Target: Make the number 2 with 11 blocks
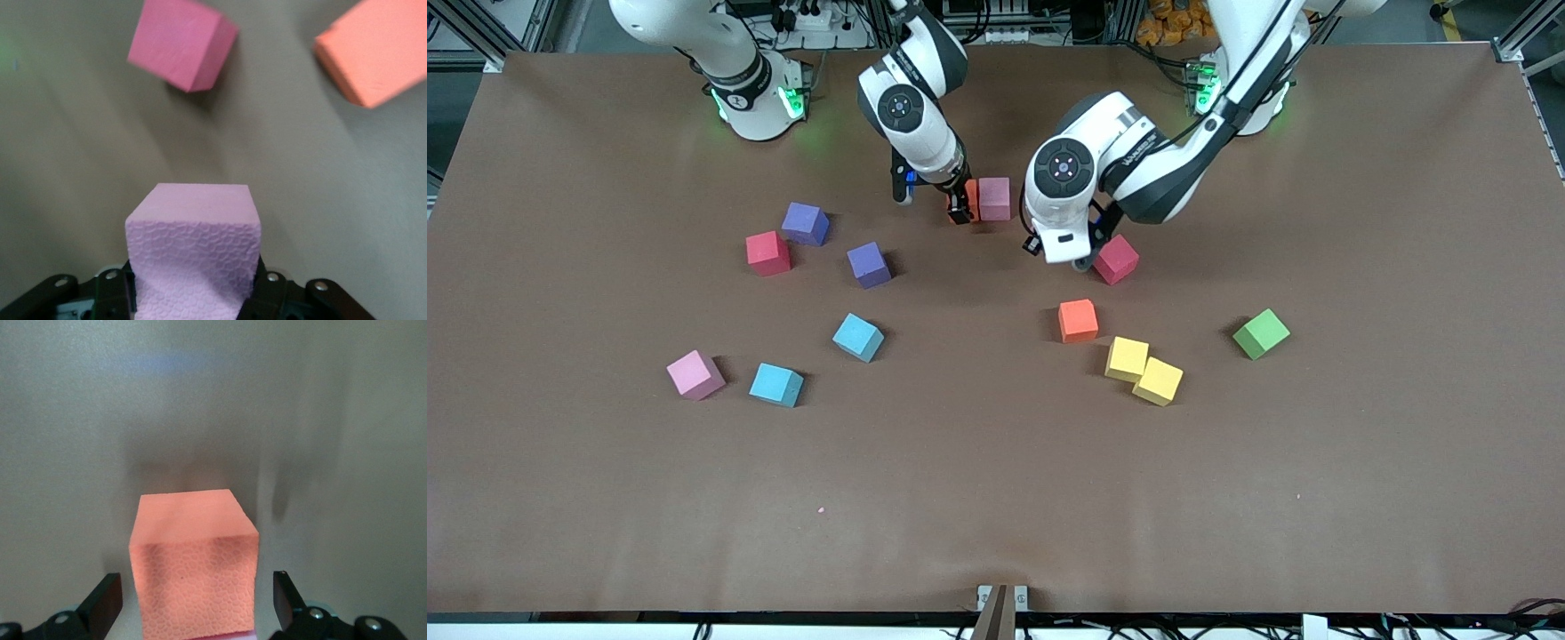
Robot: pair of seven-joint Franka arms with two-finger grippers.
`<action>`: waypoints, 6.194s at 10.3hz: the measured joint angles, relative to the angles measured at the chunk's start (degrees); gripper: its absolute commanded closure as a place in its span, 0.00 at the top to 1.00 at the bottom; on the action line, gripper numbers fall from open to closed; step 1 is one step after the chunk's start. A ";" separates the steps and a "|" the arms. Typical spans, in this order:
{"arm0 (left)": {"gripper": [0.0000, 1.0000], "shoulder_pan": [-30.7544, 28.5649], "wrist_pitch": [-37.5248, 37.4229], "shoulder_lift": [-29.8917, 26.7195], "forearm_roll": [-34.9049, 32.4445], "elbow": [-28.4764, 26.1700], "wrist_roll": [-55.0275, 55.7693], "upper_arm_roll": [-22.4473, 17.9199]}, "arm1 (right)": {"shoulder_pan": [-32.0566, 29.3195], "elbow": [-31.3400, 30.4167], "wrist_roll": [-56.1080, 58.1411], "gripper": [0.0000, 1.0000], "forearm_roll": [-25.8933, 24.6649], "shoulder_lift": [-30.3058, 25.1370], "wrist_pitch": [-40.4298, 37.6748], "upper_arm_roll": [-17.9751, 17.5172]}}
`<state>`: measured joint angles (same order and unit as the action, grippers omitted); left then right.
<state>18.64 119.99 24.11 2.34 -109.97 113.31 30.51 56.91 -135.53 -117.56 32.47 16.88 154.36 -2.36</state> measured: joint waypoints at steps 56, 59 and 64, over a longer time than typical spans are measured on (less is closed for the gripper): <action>1.00 1.15 14.55 -2.33 -13.82 -10.07 26.80 7.67 | -20.95 -1.39 32.61 1.00 -25.92 -2.80 -9.87 4.23; 1.00 -1.39 10.13 -2.32 -13.86 -2.42 10.08 4.81 | -21.50 -2.42 32.64 1.00 -25.92 -3.29 -8.85 4.23; 1.00 -2.25 6.30 -1.25 -13.75 7.69 -19.86 -9.32 | -21.51 -3.04 32.64 0.16 -25.51 -3.51 -7.82 4.19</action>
<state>16.39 126.30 22.85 -11.41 -102.28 93.44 21.18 35.39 -138.57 -84.92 6.96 13.38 146.54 1.83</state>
